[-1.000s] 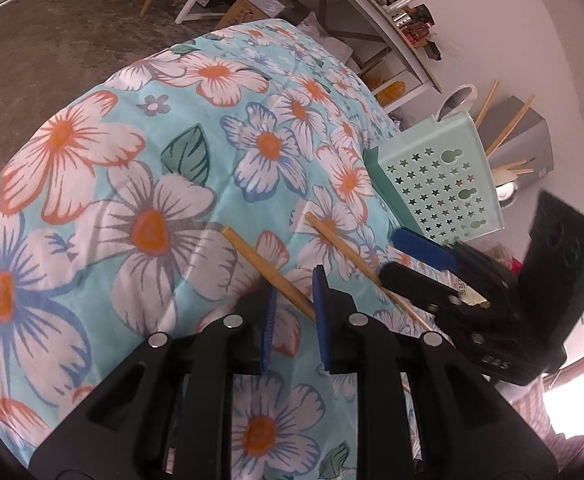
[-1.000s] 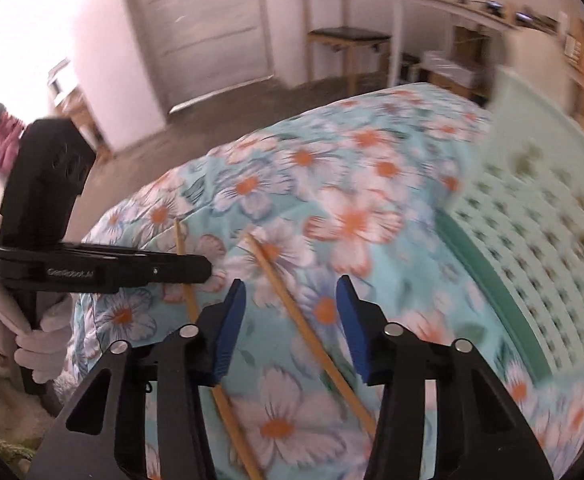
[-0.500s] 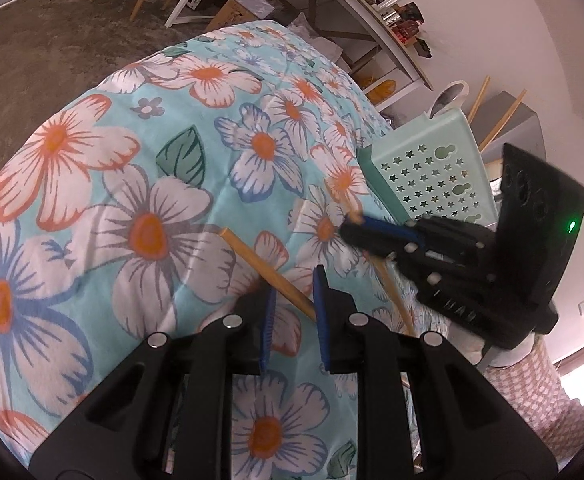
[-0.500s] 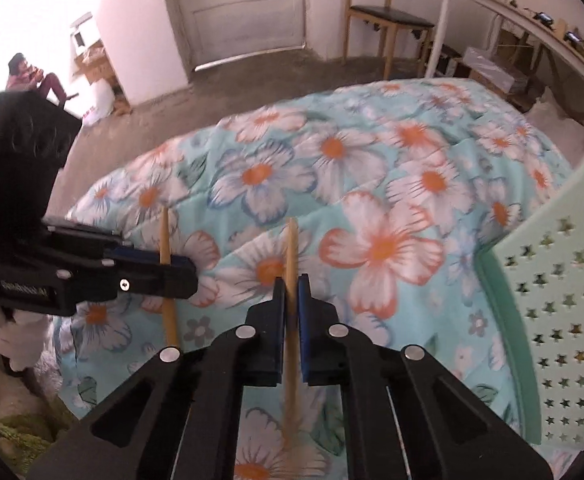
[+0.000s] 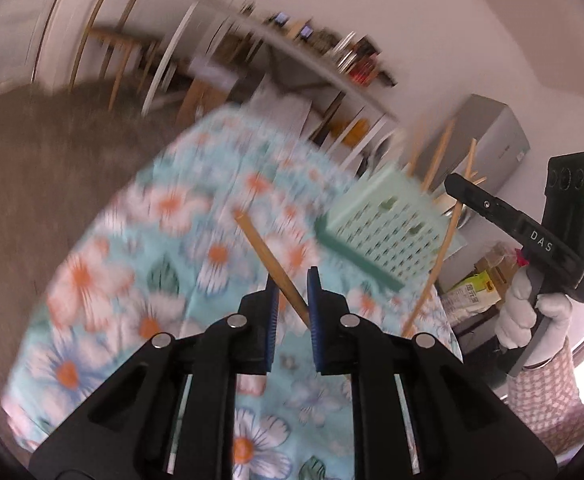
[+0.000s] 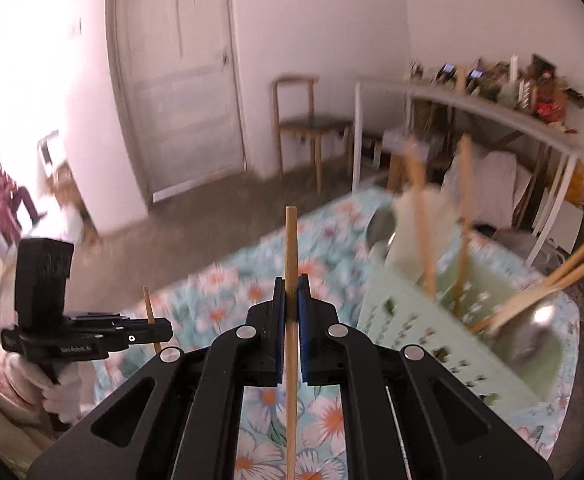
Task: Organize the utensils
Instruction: 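Lift both chopsticks upright with both tools and carry them over the caddy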
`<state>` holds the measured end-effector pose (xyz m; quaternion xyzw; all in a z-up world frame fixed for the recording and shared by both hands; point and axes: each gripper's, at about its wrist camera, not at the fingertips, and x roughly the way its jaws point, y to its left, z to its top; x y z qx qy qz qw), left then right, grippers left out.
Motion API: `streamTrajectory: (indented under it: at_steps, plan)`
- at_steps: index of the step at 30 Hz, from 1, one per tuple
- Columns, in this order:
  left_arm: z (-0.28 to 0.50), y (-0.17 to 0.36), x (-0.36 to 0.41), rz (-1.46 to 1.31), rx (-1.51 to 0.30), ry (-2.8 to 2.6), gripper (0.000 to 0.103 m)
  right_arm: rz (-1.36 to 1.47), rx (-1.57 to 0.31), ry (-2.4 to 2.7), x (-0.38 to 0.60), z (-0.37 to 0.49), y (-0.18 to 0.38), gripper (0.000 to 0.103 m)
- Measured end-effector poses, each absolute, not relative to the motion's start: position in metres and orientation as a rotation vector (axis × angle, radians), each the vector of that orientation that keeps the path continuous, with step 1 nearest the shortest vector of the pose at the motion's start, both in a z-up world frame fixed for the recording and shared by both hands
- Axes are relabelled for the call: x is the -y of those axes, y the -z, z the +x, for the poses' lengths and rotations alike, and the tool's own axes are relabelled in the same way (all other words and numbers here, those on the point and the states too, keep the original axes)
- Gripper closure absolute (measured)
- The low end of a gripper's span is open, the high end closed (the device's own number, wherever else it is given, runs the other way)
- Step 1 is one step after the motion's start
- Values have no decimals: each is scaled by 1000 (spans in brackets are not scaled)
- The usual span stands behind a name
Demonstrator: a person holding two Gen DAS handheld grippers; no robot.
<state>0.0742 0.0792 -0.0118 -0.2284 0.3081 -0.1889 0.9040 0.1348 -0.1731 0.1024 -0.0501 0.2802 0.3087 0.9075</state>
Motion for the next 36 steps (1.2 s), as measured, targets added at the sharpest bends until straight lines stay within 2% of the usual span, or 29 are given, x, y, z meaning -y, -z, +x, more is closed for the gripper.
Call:
streamTrajectory:
  at_steps: [4,13,25,36]
  plan:
    - [64,-13,-71,-353,-554,379,92,-82,-558,-621,181,125,-102,97]
    - [59,-33,-53,-298,-518,369,93,-11,-543,-590,207,111,-96,97]
    - [56,-51,-32,-231,-488,406,95,66,-370,-487,262,73,-139,97]
    - [66,-125,-4,-189,-338,523,98,164,-300,-429,299,41,-141,97]
